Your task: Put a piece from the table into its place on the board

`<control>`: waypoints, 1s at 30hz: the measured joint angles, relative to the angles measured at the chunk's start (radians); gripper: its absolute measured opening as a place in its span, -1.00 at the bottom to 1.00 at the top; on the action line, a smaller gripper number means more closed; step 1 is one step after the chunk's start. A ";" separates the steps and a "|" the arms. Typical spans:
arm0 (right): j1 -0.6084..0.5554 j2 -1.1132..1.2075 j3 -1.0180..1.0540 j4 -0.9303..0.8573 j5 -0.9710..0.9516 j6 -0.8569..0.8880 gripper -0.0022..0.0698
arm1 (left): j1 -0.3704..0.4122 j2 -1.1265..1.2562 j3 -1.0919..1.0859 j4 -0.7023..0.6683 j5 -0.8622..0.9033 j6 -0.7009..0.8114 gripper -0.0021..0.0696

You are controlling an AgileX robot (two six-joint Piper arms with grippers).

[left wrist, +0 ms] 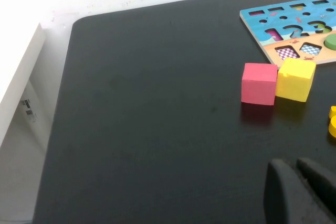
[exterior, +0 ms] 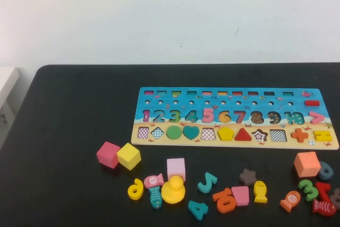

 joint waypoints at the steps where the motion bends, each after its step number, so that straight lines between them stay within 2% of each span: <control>1: 0.000 0.000 0.001 -0.075 0.023 0.078 -0.89 | 0.000 0.000 0.000 0.000 0.000 0.000 -0.95; 4: 0.000 0.000 0.007 -0.203 0.079 0.268 -0.89 | 0.000 0.000 0.000 0.000 0.000 0.000 -0.95; 9: 0.000 0.000 0.064 -0.215 0.047 0.337 -0.89 | 0.000 0.000 0.000 0.000 0.000 0.000 -0.95; 16: 0.013 0.000 0.066 -0.150 0.039 0.295 -0.89 | 0.000 0.000 0.000 -0.002 0.000 0.002 -0.95; 21: 0.014 0.000 0.066 -0.023 0.035 0.153 -0.89 | 0.000 0.000 0.000 -0.002 0.000 0.002 -0.95; 30: 0.016 0.000 0.066 -0.006 0.034 0.113 -0.89 | 0.000 0.000 0.000 -0.002 0.000 0.002 -0.95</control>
